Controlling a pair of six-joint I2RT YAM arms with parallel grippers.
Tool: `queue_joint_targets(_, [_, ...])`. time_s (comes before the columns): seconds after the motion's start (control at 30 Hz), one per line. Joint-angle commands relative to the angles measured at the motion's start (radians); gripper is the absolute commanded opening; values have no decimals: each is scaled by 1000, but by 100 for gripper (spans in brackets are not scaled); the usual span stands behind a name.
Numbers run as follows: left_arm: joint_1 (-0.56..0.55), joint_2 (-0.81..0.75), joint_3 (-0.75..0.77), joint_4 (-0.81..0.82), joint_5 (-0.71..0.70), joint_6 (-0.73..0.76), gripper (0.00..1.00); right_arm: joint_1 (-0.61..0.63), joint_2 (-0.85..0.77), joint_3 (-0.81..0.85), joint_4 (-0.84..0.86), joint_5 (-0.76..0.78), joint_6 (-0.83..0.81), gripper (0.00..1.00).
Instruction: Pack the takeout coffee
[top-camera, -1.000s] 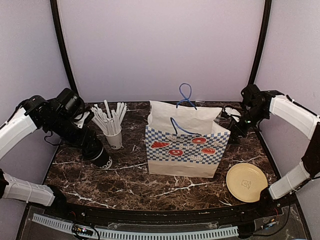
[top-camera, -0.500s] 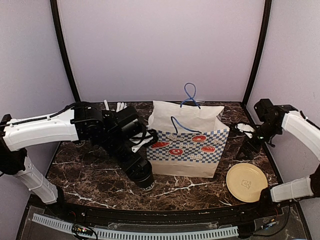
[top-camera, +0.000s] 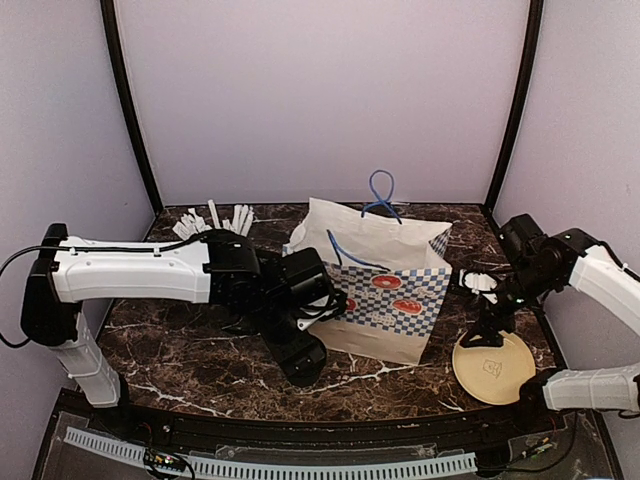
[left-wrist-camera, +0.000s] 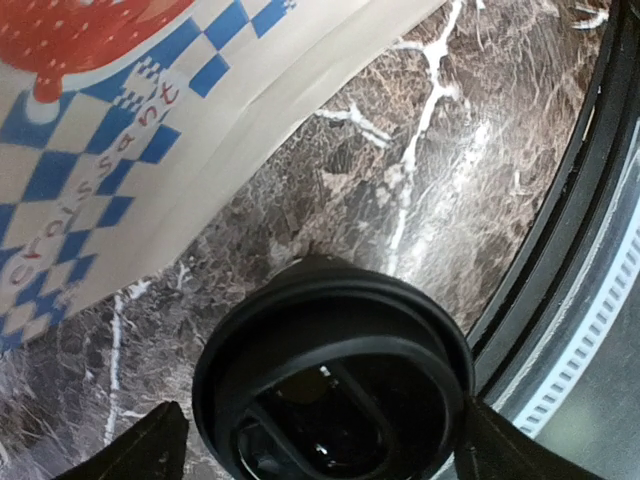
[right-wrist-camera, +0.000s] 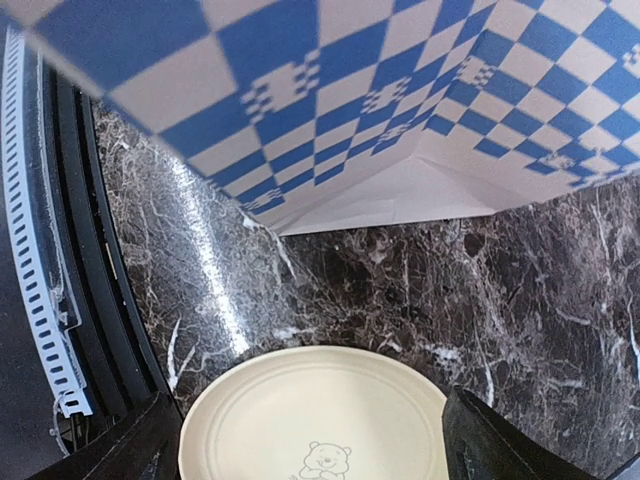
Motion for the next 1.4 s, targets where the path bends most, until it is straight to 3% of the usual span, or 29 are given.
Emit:
queue_joint_targets(0.0, [-27, 9, 45, -21, -23, 12, 98, 54, 19, 8, 75, -23, 46, 92])
queue_joint_targets(0.13, [-38, -48, 75, -64, -33, 2, 99, 105, 36, 113, 18, -83, 22, 92])
queue_joint_targets(0.23, [-40, -164, 54, -71, -32, -6, 99, 106, 44, 187, -61, -21, -17, 92])
queue_joint_targets(0.43, [-38, -330, 12, -122, -115, 0, 99, 103, 2, 157, -75, 59, -14, 92])
queue_joint_targets(0.6, [-5, -454, -34, -57, -258, -27, 99, 102, -14, 275, -201, -117, -74, 89])
queue_joint_targets(0.83, [215, -549, -15, 76, -311, -112, 97, 122, -60, 381, -251, -364, -106, 87])
queue_joint_targets(0.93, [262, -546, -7, 80, -302, -129, 96, 229, -16, 448, -239, -381, -83, 85])
queue_joint_targets(1.1, [317, -510, -23, 76, -269, -186, 95, 486, 102, 589, -176, -284, -41, 83])
queue_joint_targets(1.37, [335, -553, -39, 122, -247, -239, 92, 903, 387, 724, 11, 96, 53, 84])
